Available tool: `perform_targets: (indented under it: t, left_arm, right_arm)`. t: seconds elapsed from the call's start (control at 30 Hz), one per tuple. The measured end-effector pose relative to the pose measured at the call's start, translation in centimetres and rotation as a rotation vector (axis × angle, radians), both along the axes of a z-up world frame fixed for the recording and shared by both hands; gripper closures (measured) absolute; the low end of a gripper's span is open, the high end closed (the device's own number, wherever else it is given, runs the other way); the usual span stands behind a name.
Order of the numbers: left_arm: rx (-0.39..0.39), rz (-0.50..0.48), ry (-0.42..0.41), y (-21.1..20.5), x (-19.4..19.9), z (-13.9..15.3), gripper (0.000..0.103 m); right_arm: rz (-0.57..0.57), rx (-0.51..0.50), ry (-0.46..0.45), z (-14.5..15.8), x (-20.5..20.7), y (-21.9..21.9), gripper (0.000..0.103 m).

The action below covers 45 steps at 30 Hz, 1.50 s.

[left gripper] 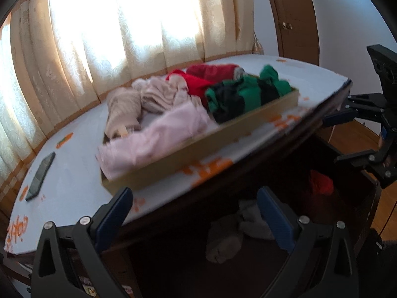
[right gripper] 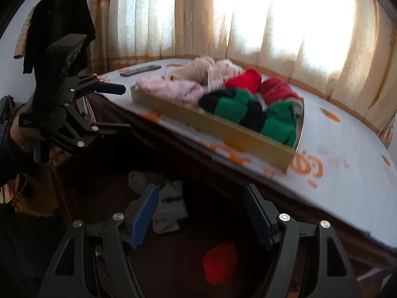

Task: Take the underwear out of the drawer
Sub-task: 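Move both open tools down from the tray into the open drawer, then close the left tool on the beige sock while the right tool grasps the red sock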

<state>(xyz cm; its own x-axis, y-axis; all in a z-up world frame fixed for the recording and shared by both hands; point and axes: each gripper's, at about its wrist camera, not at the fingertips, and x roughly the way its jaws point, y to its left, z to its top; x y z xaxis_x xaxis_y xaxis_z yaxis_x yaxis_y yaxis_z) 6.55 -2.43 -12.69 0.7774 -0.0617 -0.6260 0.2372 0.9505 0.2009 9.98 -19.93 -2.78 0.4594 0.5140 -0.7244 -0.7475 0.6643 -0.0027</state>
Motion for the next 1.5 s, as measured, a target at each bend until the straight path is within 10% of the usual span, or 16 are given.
perform_targets:
  t: [0.67, 1.5]
  left_arm:
    - [0.099, -0.069, 0.23, -1.9, -0.5, -6.1, 0.001]
    - [0.093, -0.116, 0.52, -2.2, 2.6, -9.9, 0.022]
  right_arm:
    - [0.059, -0.366, 0.114, -7.7, -0.4, -1.3, 0.041]
    - [0.102, -0.504, 0.225, -12.2, 1.4, 0.0, 0.06]
